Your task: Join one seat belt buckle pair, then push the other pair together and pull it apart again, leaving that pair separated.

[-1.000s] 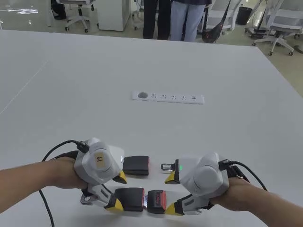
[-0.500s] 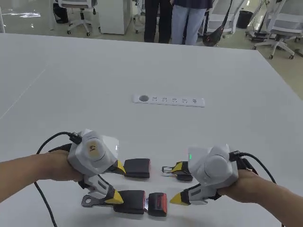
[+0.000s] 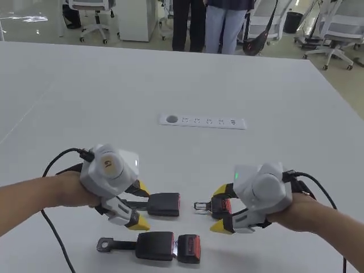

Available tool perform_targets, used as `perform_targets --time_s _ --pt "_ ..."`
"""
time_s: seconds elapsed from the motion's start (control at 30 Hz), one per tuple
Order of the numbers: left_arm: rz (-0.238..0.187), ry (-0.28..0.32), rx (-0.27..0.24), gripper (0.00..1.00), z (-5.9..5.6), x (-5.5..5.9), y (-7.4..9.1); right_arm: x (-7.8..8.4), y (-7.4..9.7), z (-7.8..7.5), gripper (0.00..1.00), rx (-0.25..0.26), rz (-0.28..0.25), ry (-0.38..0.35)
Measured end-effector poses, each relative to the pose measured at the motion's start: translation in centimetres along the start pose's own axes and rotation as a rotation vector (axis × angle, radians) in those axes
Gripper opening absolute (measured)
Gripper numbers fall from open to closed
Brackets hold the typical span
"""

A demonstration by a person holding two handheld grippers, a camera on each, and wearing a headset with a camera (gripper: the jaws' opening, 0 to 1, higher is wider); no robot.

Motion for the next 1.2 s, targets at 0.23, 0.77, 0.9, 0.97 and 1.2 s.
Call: perform_targets --time_s 0.23,0.77,0.9,0.97,1.2 --pt "0.010 -0.001 -0.002 0.45 0.8 -0.5 -0.5 0.9 0.1 -0.5 0.41 -0.003 0.023 -0.006" --pt "0.072 -0.028 0.024 0.45 2.8 0.3 -1.5 3.1 -0.5 -1.9 0.40 -0.014 0.062 -0.022" --pt "0.078 -0.033 0.032 0.44 3.0 0.1 -1.9 3.6 -0.6 -2.3 0.39 -0.015 0.072 -0.028" --pt "0.081 -0.037 0.036 0.44 3.1 -0.1 -2.1 3.8 -0.7 -2.6 0.39 -0.011 0.072 -0.030" --pt "0.106 -0.065 0.062 0.43 2.9 0.2 -3.1 4.1 -1.0 -2.8 0.39 -0.020 0.085 -0.029"
Point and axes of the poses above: the centre of the closed fingertips' face, and the gripper's own axes: y roughly backward along the fingers, z roughly to its left, x roughly out of its underside, the point moved 2 cm from there along y, roughly backward along the fingers, and after that the axes turned 1 degree about -y, right-handed, at the moved point
